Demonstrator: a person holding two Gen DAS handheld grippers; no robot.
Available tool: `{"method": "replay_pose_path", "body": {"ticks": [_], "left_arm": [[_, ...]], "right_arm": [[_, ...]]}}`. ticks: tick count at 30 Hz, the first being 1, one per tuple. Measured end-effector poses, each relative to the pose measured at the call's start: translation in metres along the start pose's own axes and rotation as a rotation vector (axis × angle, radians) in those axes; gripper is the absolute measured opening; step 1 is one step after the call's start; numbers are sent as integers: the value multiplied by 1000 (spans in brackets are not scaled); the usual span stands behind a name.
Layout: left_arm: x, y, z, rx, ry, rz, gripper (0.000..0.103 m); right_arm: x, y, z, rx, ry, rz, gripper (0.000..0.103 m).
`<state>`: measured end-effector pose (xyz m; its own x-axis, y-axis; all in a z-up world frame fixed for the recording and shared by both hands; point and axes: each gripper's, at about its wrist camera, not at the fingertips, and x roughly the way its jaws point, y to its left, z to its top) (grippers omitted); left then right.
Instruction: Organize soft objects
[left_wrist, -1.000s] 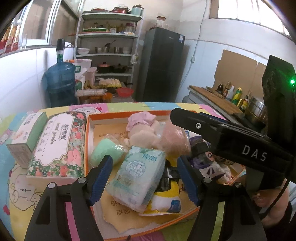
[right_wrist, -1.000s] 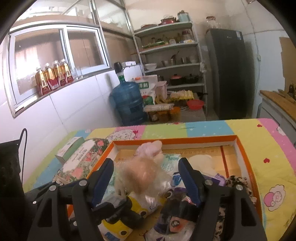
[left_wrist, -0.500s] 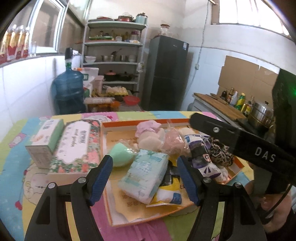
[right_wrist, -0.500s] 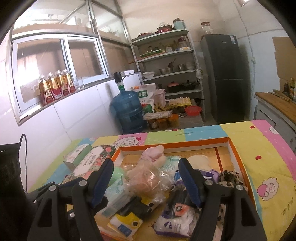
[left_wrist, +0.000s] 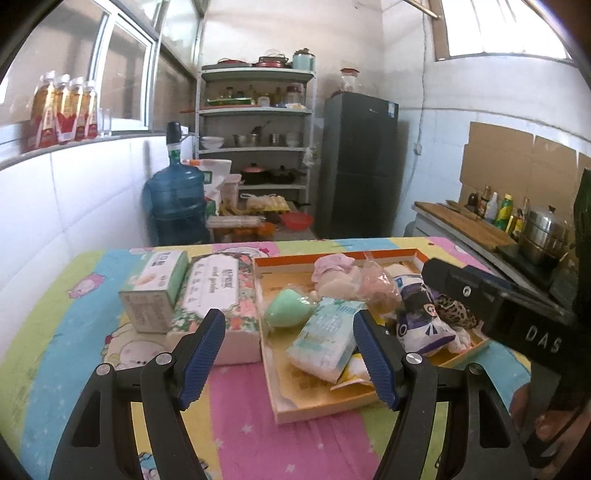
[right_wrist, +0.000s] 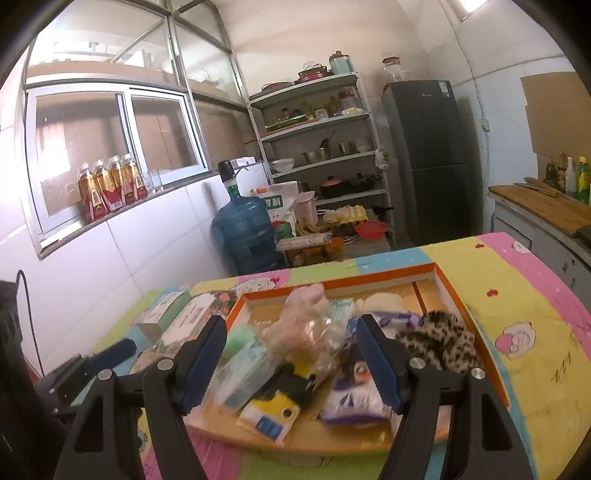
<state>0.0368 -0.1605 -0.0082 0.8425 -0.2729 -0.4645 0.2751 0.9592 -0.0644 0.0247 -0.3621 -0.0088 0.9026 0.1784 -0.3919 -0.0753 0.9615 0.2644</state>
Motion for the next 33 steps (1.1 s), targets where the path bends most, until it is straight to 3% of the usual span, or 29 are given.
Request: {"method": "replay_pose_path", "body": {"ticks": [7, 26, 33], "left_arm": [[-23, 20, -7, -48, -6, 27, 73], [-85, 61, -25, -45, -57, 150, 73], [-95, 75, -26, -50, -68, 183, 73]], "right_arm": [[-18, 23, -12, -15, -8, -28, 72], [-54, 99, -39, -78, -28, -131, 72], [-55, 118, -45, -97, -32, -214, 72]]}}
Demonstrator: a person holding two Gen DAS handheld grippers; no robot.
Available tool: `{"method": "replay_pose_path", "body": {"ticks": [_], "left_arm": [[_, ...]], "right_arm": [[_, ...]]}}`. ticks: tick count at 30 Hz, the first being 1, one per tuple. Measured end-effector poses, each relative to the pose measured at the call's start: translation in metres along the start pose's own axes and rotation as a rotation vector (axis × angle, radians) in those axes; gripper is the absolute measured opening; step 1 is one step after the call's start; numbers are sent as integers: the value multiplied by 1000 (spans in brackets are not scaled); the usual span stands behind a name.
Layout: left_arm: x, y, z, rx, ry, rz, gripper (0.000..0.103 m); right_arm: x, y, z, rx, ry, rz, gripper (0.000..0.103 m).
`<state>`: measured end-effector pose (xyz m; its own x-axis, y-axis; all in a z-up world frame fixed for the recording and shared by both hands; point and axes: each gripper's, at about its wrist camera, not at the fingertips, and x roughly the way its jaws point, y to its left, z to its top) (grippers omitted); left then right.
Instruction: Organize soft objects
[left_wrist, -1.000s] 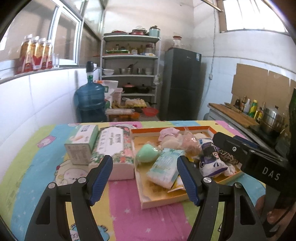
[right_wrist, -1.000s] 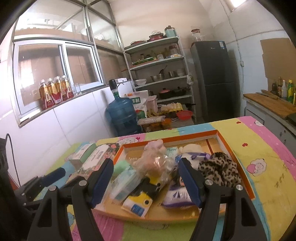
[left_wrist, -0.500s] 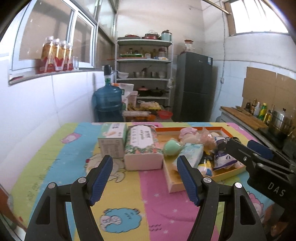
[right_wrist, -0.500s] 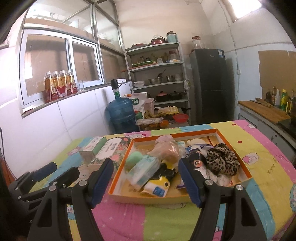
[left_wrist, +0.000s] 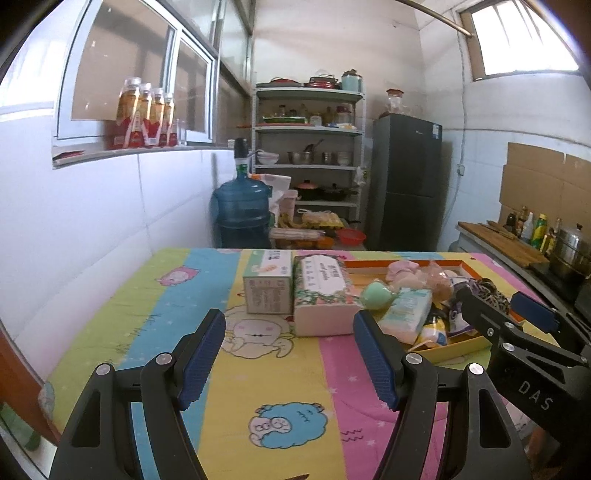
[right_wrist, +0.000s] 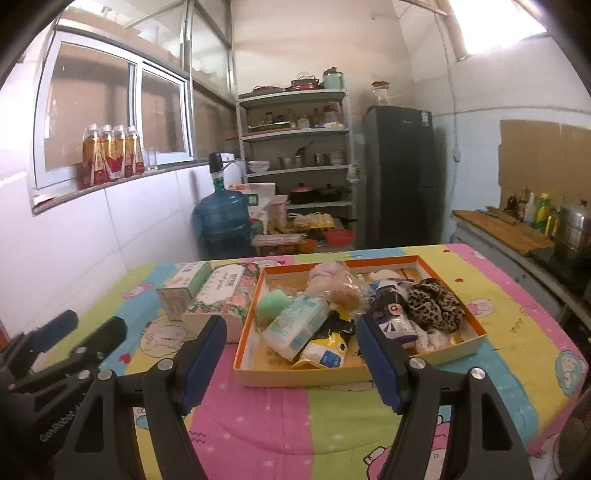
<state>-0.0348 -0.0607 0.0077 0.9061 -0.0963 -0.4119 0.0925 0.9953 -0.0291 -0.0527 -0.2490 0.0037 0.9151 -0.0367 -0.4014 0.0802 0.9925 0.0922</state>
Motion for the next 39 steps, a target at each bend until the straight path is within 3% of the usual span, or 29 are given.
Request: {"method": "replay_pose_path", "body": {"ticks": [39], "left_arm": [[1, 17, 0, -11, -4, 13, 73]], "right_arm": [[-2, 25, 1, -14, 7, 31, 72]]}}
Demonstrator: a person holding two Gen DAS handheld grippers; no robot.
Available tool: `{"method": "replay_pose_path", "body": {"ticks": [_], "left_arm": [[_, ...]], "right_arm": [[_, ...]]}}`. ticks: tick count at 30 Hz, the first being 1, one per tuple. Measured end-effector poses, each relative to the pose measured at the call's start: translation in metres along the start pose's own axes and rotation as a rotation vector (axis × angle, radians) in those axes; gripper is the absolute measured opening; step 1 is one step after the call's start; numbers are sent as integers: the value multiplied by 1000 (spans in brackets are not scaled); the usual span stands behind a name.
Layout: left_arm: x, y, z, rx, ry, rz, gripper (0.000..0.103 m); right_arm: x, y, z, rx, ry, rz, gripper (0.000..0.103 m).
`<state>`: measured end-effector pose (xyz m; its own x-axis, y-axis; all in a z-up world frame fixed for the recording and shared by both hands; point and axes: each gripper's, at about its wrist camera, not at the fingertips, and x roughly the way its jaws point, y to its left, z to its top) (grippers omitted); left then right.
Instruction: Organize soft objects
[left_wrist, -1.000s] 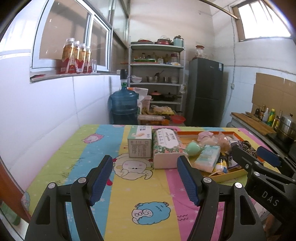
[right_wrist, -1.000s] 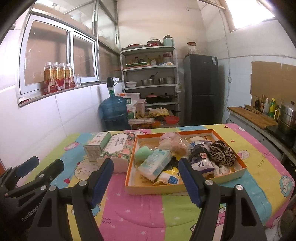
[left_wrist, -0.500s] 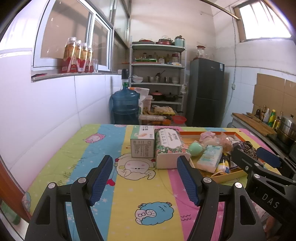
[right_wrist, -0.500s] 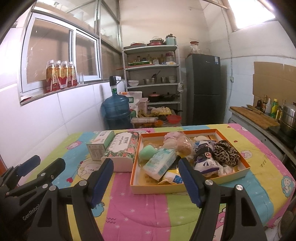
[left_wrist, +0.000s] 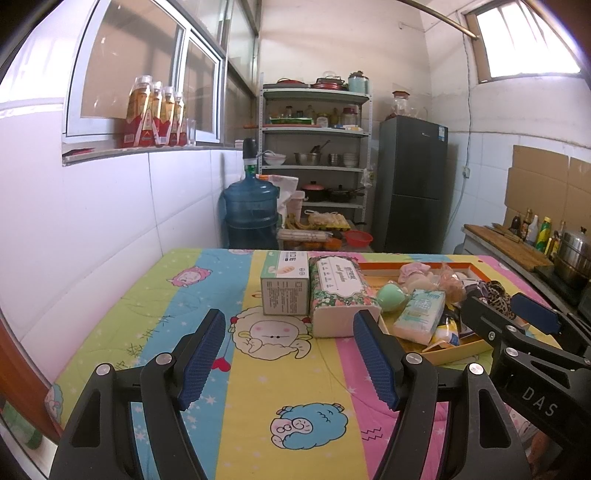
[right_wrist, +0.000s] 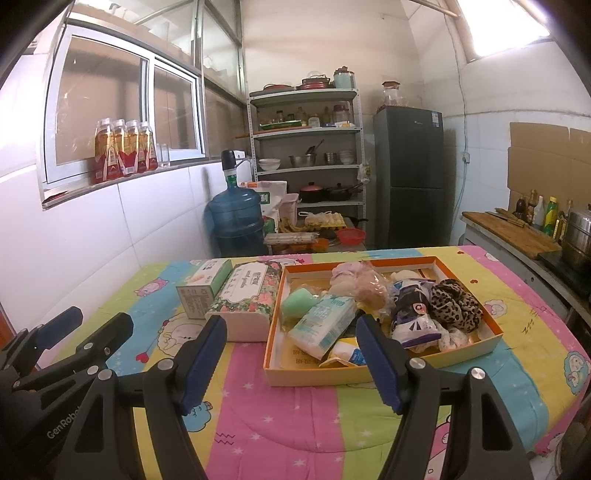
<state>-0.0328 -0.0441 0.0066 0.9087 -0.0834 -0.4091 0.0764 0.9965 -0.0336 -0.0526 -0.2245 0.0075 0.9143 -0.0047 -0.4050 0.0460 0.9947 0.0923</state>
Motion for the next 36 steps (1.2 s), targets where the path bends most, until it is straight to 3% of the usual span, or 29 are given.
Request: {"method": "replay_pose_path", "body": {"ticks": [36], "left_arm": [[1, -1, -1, 0, 5, 0, 73]], "right_arm": [[3, -3, -3, 5, 15, 6, 72]]}}
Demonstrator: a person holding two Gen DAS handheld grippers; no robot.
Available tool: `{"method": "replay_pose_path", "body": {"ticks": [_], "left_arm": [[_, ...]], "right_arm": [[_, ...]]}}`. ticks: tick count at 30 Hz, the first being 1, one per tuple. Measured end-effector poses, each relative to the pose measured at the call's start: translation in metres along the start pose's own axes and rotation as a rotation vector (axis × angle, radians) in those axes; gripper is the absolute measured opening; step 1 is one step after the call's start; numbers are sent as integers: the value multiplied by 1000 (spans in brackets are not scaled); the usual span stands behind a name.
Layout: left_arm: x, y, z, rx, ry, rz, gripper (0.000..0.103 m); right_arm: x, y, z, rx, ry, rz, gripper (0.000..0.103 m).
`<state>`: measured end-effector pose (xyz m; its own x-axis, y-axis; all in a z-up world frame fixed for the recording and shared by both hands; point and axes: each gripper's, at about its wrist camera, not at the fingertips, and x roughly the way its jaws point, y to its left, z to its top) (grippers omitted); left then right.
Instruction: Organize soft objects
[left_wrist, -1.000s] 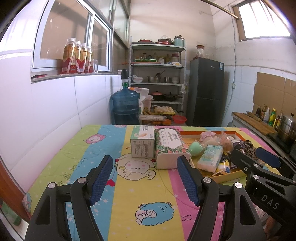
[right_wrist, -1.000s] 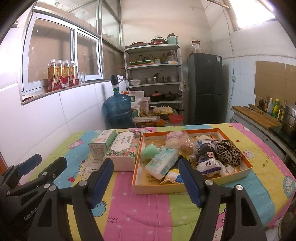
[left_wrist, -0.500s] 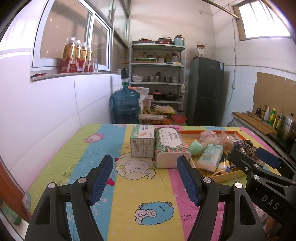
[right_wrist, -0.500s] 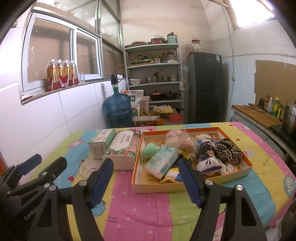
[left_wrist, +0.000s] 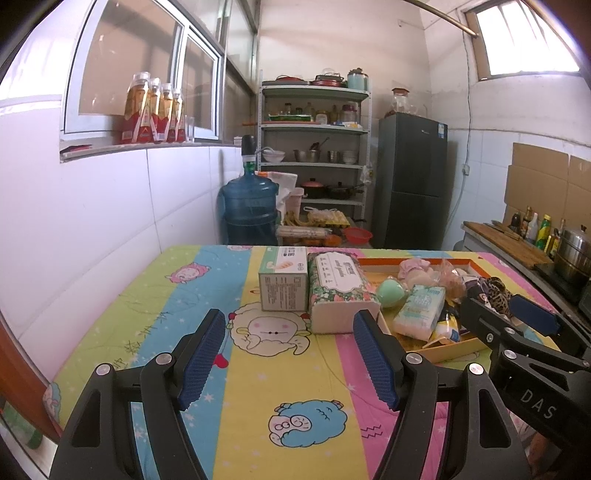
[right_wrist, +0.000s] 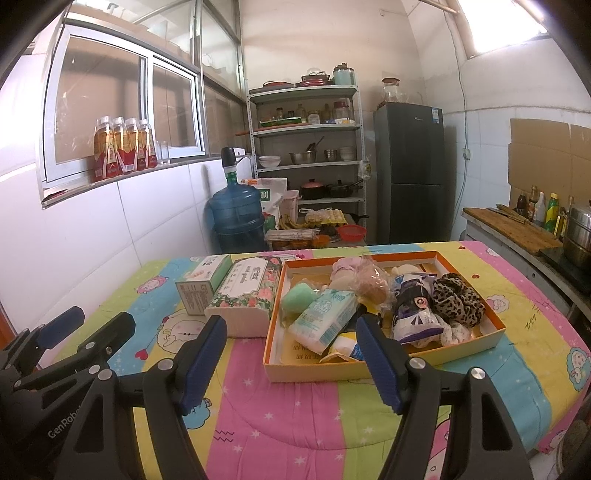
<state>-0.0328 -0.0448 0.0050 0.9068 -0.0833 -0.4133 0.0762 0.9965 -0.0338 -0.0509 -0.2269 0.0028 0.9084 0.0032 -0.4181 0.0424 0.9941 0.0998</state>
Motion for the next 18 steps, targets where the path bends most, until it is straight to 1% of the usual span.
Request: {"method": "replay_pose_path", "body": {"ticks": [18], "left_arm": [[3, -1, -4, -1, 7, -1, 73]], "right_arm": [[2, 0, -2, 1, 6, 3, 72]]}}
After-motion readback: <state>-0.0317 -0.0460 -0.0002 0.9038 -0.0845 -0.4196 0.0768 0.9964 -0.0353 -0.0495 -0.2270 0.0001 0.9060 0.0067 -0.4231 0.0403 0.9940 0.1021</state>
